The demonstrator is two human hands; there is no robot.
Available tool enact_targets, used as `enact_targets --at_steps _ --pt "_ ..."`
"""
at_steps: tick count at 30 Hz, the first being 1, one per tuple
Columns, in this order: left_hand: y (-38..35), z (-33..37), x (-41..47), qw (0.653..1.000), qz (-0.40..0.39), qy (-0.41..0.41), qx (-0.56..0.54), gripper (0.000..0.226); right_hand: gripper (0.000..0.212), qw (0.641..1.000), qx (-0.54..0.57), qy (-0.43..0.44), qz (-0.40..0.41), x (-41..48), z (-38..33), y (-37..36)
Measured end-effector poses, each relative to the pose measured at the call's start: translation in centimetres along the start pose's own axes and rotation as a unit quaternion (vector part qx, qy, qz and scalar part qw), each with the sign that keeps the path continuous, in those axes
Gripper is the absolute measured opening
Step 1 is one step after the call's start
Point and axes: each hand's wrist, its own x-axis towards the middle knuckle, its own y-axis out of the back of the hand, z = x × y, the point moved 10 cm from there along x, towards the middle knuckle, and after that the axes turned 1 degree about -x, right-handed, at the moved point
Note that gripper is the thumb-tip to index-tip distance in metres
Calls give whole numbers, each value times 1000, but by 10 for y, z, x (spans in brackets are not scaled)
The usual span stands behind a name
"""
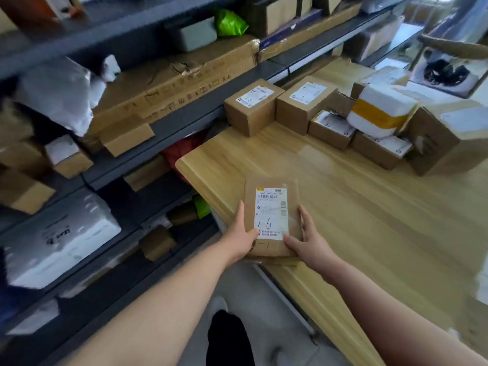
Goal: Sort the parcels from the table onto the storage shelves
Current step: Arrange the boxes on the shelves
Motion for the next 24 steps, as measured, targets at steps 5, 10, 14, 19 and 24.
enact_targets --at_steps 5,10,14,19,24 --pt "24 -48 -56 994 71 27 -77 86 86 994 -61 48 -75 -26 -18 -39" --pt "82 -97 -126 967 183 48 -168 86 85 972 -131 138 -135 -54 -68 -104" --pt "136 -140 -202 936 278 55 -209 85 86 944 -155 218 -194 -95 -119 -175" --pt "192 -210 -316 886 391 75 -237 84 86 892 -205 300 -269 -167 -169 -282" --pt "232 -295 -439 834 474 100 -266 82 84 841 -229 351 -342 -264 -197 -400"
